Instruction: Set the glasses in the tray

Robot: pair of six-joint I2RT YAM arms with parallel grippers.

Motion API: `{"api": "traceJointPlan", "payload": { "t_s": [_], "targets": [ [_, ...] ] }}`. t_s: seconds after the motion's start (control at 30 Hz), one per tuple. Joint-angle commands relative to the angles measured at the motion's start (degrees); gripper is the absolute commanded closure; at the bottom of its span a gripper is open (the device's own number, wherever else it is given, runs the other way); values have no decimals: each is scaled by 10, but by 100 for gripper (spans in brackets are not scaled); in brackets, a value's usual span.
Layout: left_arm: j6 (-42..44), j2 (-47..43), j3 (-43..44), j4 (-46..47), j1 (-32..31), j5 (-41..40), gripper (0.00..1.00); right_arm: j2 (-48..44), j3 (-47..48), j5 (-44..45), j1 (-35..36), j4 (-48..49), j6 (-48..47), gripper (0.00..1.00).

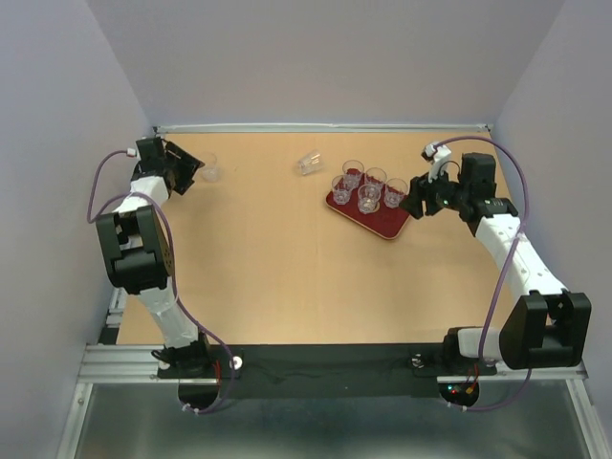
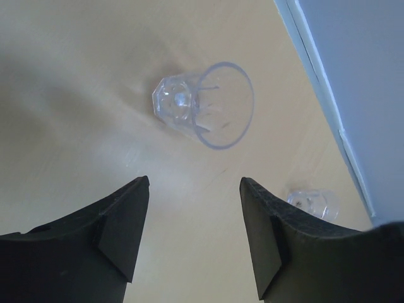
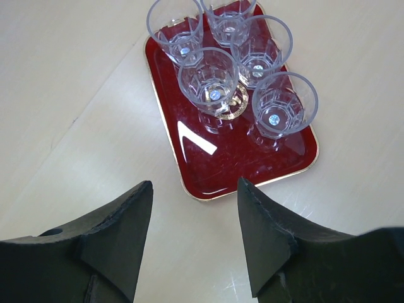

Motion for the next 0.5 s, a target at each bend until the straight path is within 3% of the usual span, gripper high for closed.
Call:
{"api": "traceJointPlan", "payload": {
  "t_s": [0.0, 0.47],
  "targets": [
    [-37, 35, 80, -17, 3, 38, 30, -17, -8, -9, -2, 28, -4, 38],
    [-38, 141, 210, -113, 3, -6, 37, -12, -9, 3, -3, 29, -7, 38]
  ]
}}
